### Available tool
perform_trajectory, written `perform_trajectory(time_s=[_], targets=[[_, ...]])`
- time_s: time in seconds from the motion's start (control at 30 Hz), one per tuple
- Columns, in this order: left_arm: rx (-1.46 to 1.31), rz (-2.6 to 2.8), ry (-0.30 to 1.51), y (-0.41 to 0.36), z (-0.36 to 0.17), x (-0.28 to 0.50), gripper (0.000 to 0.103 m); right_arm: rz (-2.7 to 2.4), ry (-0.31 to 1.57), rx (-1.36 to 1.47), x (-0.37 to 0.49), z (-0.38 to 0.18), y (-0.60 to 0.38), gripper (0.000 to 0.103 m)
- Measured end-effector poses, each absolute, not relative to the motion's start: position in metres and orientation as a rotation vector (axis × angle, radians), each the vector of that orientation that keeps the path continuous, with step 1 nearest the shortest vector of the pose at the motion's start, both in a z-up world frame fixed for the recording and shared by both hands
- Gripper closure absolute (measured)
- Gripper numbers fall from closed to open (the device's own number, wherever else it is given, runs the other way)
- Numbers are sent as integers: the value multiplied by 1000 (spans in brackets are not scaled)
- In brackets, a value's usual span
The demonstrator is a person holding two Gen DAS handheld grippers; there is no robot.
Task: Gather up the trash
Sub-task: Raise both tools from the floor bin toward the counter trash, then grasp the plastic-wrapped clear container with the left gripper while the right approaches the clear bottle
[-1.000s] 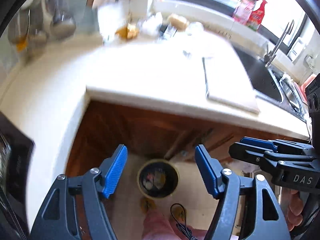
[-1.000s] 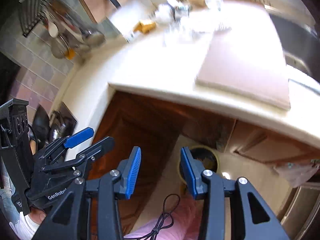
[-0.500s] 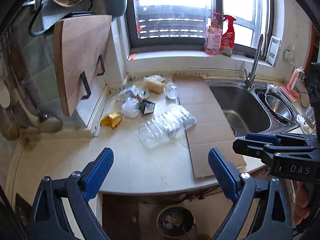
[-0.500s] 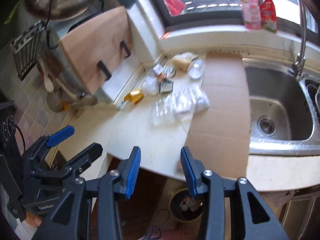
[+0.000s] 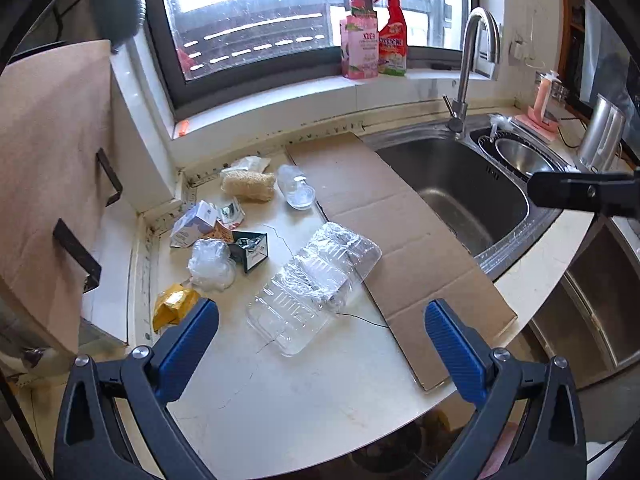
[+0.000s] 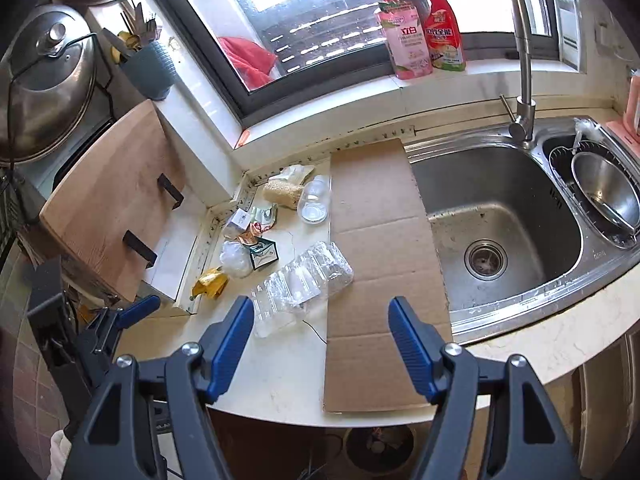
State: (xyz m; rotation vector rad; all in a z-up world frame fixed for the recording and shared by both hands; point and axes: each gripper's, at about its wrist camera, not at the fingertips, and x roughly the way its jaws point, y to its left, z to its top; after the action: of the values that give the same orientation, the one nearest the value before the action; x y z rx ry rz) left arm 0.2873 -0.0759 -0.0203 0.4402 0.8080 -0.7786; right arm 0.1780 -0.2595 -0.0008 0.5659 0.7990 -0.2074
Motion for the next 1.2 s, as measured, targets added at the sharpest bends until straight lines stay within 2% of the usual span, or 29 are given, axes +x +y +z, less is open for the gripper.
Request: perform_trajectory(time_s=[0.37,0.77,1.03,1.2], targets=[[660,-825,992,-117,-108,335,1,-124,913,607,236,-55,-287,33],[818,-874,1138,-167,-168,398,1,-63,1049,679,294,-115,-328,33],[713,-988,1255,-176,-184,422,1,-62,1093,702,311,-134,-344,33],[666,-1006,1257,-168,-189,428,0,-46,1102,697,321,-139,-344,33]])
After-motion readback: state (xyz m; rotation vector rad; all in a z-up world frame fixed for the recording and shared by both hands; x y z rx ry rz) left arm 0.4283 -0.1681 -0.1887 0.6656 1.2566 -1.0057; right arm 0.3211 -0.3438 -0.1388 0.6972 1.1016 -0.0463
